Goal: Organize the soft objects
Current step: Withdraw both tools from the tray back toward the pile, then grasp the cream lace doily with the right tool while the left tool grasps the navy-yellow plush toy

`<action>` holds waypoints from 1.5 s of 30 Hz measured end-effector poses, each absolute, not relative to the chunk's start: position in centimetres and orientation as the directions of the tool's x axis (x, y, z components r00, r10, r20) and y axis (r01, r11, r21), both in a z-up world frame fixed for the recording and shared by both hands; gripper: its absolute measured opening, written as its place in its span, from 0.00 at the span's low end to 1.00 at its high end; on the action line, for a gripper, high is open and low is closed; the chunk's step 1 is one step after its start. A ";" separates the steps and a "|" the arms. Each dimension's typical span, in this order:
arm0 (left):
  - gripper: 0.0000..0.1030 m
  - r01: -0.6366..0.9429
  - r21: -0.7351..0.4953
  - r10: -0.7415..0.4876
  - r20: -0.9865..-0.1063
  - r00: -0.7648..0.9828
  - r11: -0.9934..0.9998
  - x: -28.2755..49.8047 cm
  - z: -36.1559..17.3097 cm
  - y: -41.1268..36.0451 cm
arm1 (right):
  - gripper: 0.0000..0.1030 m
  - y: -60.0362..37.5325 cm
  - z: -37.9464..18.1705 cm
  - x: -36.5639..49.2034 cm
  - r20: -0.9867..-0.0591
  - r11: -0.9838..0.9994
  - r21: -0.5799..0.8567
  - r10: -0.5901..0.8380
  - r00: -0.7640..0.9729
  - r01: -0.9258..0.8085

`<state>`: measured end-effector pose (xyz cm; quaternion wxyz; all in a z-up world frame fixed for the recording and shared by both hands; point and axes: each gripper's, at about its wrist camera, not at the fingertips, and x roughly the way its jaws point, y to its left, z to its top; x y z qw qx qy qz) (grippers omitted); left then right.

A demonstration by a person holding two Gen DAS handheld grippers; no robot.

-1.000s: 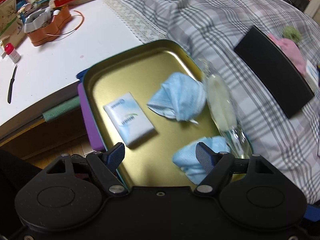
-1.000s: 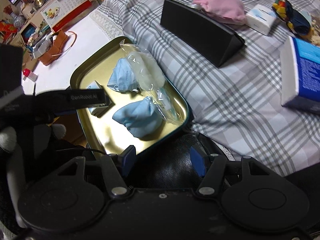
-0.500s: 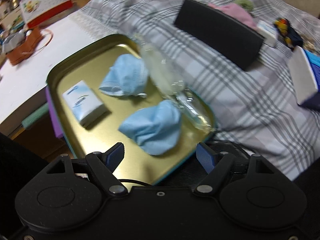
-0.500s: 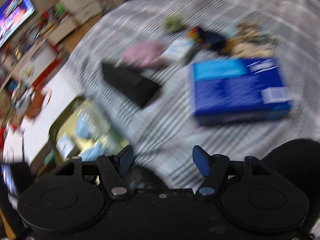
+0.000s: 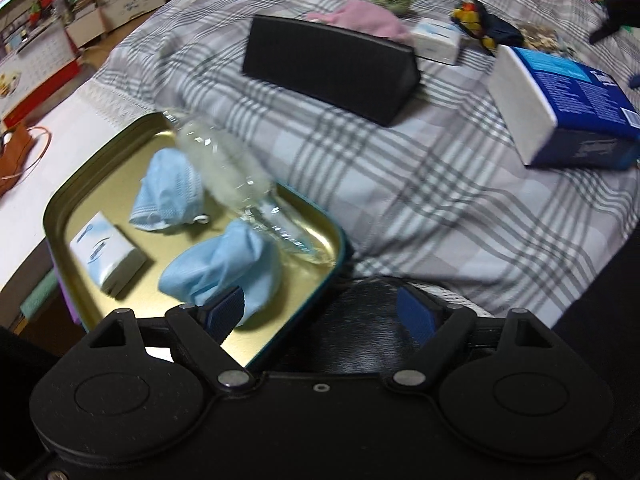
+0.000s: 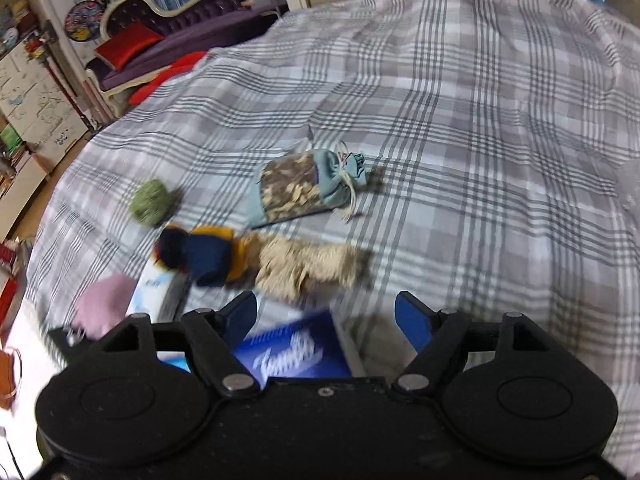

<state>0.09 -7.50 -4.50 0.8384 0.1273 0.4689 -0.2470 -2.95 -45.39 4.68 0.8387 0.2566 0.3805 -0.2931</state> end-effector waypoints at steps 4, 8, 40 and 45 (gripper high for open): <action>0.77 0.537 -0.080 -0.330 -0.861 0.388 0.840 0.4 -4.1 -8.4 | 0.81 -46.3 3.2 -0.5 -0.812 0.699 0.192 -0.281 0.512 0.689; 0.77 0.548 -0.076 -0.333 -0.860 0.386 0.833 0.8 -3.0 -10.1 | 0.86 -46.2 1.5 2.2 -0.840 0.716 0.149 -0.273 0.470 0.683; 0.82 0.587 -0.042 -0.310 -0.878 0.364 0.808 12.7 3.3 -30.0 | 0.30 -50.5 -0.2 -0.7 -0.822 0.545 0.209 -0.351 0.448 0.812; 0.82 0.602 -0.085 -0.347 -0.876 0.334 0.794 13.0 3.4 -33.1 | 0.30 -51.4 0.2 -2.1 -0.804 0.482 0.193 -0.422 0.419 0.855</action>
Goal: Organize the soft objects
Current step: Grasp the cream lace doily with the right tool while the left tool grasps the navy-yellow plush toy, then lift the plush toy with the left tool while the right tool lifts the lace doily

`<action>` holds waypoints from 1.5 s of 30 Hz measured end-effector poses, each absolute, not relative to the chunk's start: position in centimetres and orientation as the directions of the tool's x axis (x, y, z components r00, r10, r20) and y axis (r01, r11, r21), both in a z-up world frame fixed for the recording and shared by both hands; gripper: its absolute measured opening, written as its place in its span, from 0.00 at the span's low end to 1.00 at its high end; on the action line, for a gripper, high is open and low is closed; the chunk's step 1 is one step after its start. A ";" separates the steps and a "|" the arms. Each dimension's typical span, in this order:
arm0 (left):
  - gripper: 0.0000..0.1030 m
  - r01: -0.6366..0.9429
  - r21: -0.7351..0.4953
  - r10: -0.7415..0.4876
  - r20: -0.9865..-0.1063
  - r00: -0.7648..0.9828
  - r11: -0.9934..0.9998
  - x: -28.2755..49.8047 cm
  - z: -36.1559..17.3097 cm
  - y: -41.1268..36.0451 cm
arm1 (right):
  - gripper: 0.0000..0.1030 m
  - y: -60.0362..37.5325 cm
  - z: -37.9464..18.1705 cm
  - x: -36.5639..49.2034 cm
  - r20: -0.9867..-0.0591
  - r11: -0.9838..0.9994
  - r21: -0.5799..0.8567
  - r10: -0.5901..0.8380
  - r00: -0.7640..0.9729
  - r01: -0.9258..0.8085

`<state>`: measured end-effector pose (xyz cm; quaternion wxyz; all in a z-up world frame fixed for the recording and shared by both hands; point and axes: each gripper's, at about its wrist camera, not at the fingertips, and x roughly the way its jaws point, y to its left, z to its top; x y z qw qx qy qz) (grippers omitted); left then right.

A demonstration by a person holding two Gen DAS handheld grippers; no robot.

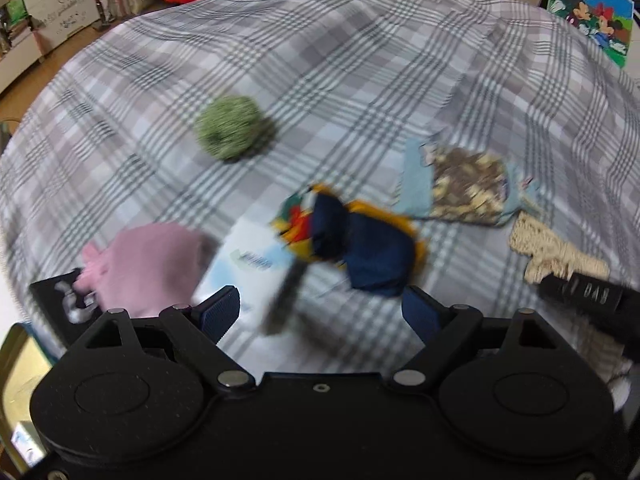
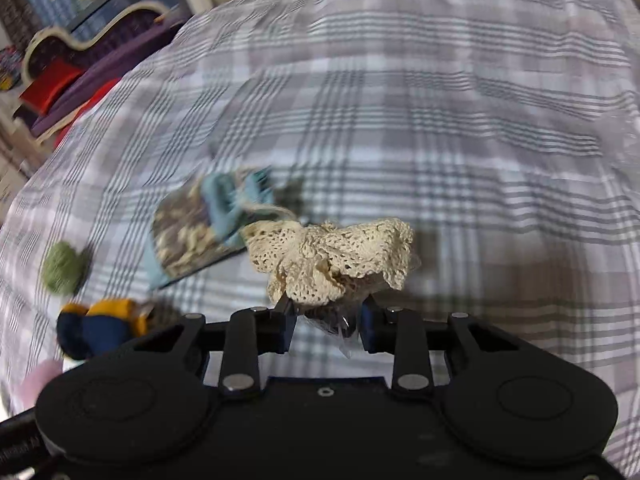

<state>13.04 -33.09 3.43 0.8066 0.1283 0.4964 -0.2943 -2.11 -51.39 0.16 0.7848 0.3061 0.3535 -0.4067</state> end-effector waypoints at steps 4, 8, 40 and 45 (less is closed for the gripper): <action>0.82 0.579 -0.100 -0.338 -0.885 0.320 0.809 13.8 3.0 -35.1 | 0.30 -51.9 0.2 -2.6 -0.799 0.464 0.193 -0.437 0.413 0.865; 0.82 0.579 -0.045 -0.298 -0.888 0.351 0.814 14.1 2.4 -36.8 | 0.30 -52.2 0.0 -2.9 -0.806 0.452 0.213 -0.420 0.417 0.866; 0.59 0.631 -0.179 -0.397 -0.890 0.223 0.755 10.3 5.8 -37.2 | 1.00 -55.3 0.1 -4.6 -0.729 0.353 0.368 -0.464 0.503 0.860; 0.59 0.639 -0.202 -0.415 -0.887 0.203 0.742 8.6 6.8 -34.8 | 1.00 -55.1 -0.6 -1.5 -0.766 0.432 0.281 -0.436 0.472 0.857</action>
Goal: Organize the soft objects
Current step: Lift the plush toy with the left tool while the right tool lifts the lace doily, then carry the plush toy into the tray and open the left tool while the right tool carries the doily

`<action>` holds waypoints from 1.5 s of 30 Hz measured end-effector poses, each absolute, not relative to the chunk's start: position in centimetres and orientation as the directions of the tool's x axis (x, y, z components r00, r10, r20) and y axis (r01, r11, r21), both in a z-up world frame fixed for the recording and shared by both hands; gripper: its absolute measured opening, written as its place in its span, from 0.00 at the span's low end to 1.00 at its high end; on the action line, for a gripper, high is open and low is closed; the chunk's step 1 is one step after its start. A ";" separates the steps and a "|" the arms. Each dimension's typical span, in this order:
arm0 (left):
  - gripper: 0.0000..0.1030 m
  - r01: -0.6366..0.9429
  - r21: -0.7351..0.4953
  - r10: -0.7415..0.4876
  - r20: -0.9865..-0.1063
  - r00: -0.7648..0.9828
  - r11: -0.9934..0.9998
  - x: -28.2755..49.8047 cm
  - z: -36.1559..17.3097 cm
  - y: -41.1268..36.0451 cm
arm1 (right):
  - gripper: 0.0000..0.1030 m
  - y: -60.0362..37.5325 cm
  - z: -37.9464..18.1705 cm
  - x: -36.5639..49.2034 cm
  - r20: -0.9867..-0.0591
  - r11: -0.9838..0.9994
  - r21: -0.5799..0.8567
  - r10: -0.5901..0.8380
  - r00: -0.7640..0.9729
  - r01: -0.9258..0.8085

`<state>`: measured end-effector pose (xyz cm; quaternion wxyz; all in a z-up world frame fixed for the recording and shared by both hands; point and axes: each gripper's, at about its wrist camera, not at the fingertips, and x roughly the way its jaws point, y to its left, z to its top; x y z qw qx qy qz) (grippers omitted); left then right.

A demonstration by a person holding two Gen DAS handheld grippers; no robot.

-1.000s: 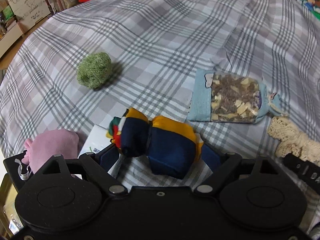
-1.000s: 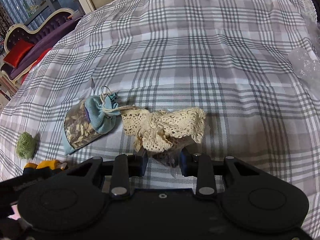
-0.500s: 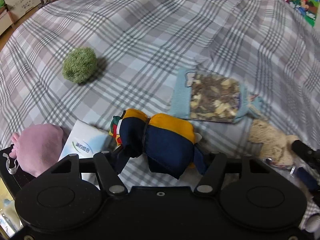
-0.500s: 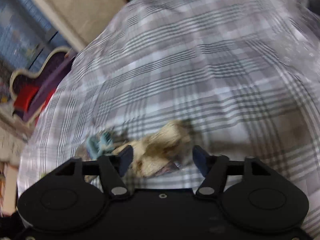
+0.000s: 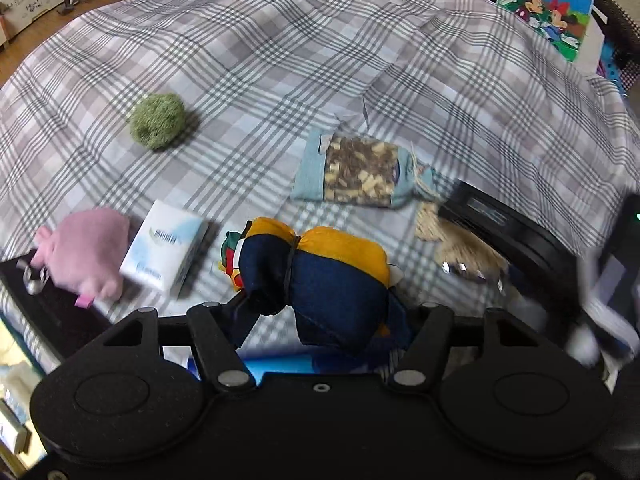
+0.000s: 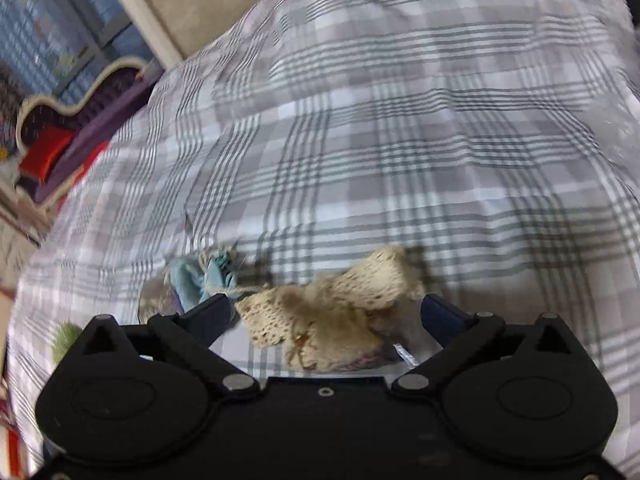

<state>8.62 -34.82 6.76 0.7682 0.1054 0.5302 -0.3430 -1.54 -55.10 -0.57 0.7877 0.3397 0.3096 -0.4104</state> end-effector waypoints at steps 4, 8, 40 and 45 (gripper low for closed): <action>0.59 0.636 -0.217 -0.414 -0.893 0.178 0.741 7.7 7.0 -32.8 | 0.96 -55.1 -1.3 0.1 -0.794 0.458 0.201 -0.441 0.418 0.866; 0.59 0.637 -0.226 -0.417 -0.894 0.166 0.737 6.9 7.0 -30.8 | 0.77 -55.7 -1.8 0.4 -0.810 0.444 0.162 -0.451 0.376 0.881; 0.59 0.668 -0.280 -0.425 -0.903 0.061 0.690 -1.3 6.6 -21.5 | 0.38 -41.4 9.4 -15.9 -0.784 0.785 -0.100 -0.440 0.438 0.611; 0.59 0.662 -0.258 -0.397 -0.915 0.065 0.704 -1.8 6.1 -19.9 | 0.38 -38.9 9.8 -16.1 -0.797 0.831 -0.097 -0.394 0.457 0.548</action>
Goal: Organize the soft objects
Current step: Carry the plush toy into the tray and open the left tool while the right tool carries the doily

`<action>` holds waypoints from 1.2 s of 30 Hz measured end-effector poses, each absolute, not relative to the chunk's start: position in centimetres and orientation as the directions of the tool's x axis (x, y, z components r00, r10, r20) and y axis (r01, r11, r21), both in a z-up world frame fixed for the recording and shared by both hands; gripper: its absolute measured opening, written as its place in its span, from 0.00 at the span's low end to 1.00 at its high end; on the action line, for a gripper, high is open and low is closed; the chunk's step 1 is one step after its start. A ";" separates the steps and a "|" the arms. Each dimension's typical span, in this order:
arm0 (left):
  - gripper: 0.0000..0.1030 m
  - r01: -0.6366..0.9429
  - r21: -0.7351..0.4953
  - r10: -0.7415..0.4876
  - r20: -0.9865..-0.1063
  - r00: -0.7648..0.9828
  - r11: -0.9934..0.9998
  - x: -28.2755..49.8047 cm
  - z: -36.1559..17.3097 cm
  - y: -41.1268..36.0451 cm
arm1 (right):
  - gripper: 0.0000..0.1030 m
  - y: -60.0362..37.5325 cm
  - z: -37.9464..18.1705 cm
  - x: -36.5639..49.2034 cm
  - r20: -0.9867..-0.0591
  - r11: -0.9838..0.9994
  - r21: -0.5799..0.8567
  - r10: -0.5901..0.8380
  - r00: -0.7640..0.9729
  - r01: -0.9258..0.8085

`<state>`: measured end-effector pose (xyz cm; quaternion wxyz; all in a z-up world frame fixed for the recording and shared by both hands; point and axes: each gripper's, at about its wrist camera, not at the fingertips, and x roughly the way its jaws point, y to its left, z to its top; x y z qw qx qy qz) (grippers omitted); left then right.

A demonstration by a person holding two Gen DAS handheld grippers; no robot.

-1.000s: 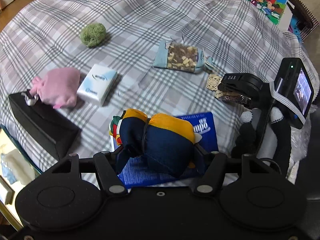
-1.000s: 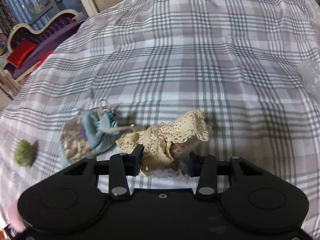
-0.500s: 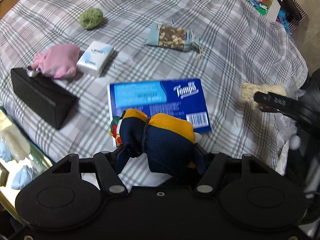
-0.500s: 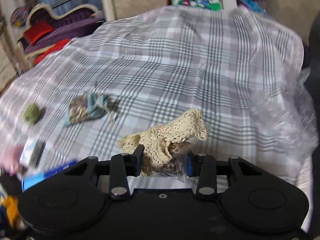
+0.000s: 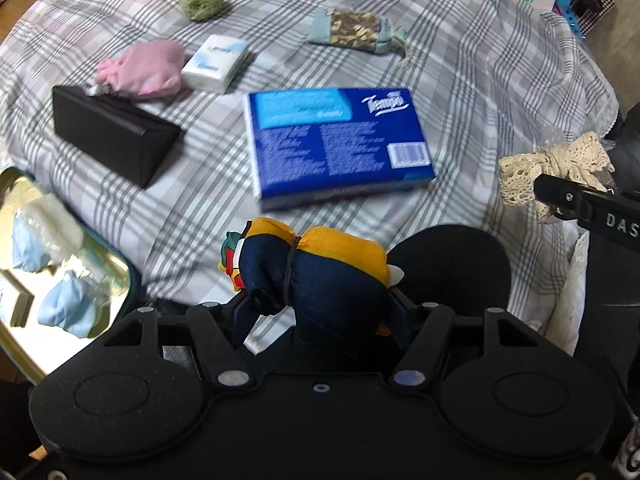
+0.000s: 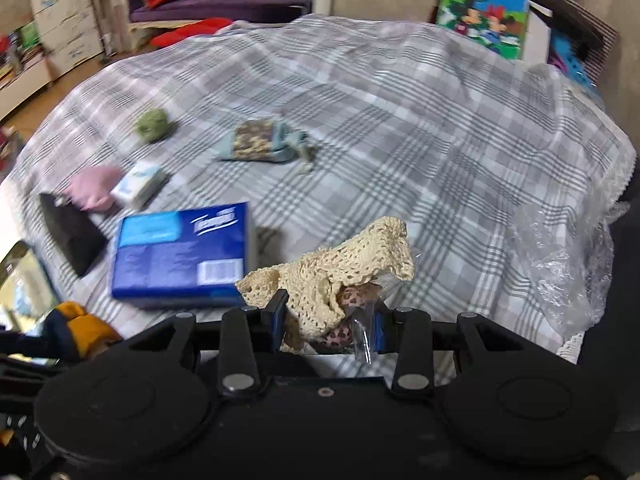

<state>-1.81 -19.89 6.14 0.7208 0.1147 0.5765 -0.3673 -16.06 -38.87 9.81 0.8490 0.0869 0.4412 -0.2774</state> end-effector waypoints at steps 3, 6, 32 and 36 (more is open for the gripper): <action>0.59 0.651 -0.251 -0.386 -0.920 0.070 0.717 -1.8 5.9 -18.7 | 0.38 -37.1 9.6 -15.7 -0.813 0.860 -0.094 -0.357 0.459 0.501; 0.59 0.639 -0.245 -0.375 -0.924 0.074 0.729 -1.7 5.4 -17.5 | 0.38 -35.3 9.2 -15.1 -0.824 0.886 -0.093 -0.325 0.465 0.455; 0.59 0.395 -0.201 -0.286 -0.943 0.168 0.896 2.9 2.5 -3.1 | 0.38 -18.9 6.5 -8.1 -0.872 0.988 -0.109 -0.148 0.467 0.109; 0.59 0.356 -0.191 -0.269 -0.945 0.184 0.915 3.9 2.0 -1.4 | 0.38 -16.9 5.9 -7.0 -0.880 0.992 -0.109 -0.127 0.458 0.066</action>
